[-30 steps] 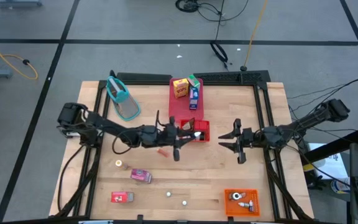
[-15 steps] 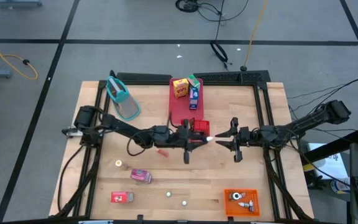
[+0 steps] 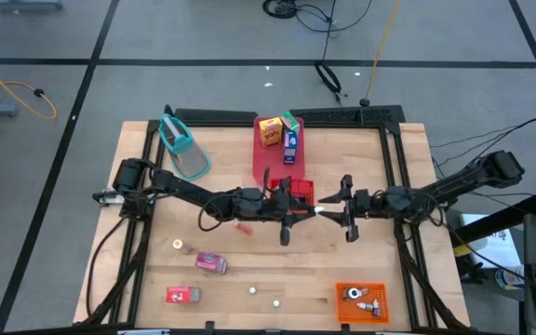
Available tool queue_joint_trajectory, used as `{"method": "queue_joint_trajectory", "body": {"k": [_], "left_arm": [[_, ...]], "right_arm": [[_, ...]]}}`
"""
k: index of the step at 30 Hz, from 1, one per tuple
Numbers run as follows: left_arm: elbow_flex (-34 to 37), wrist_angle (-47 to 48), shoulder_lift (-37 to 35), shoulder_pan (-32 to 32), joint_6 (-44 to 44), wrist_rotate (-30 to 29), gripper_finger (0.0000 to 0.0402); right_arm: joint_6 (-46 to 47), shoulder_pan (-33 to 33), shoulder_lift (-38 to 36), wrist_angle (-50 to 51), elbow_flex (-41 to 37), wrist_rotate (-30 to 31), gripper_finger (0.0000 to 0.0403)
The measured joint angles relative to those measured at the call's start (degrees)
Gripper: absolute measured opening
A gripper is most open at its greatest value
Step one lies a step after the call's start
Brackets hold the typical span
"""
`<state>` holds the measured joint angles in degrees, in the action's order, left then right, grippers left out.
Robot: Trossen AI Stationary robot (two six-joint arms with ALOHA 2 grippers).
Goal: Pick & Place Kitchen Items
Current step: Put the top brown food coloring bottle into the orange bin
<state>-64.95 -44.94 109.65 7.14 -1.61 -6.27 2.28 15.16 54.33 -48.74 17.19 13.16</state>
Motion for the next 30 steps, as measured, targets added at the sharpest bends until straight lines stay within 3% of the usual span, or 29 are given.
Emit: {"method": "queue_joint_trajectory", "body": {"k": [4, 10, 19, 30], "left_arm": [[0.0, 0.3, 0.0, 0.0, 0.0, 0.0, 0.0068], [0.0, 0.3, 0.0, 0.0, 0.0, 0.1, 0.0049], [0.0, 0.4, -0.1, 0.0, -0.1, 0.3, 0.0073], [0.0, 0.8, -0.1, 0.0, -0.2, 0.3, 0.0062]], "right_arm": [[0.0, -0.9, 2.0, -1.7, 0.0, -0.2, 0.0161], [-0.2, -1.0, 4.9, -4.5, 0.0, -1.5, 0.0159], [-0.2, -1.0, 5.7, -5.8, 0.0, -1.5, 0.0124], [-1.5, -1.0, 5.7, -5.8, 0.0, -1.7, 0.0055]]}}
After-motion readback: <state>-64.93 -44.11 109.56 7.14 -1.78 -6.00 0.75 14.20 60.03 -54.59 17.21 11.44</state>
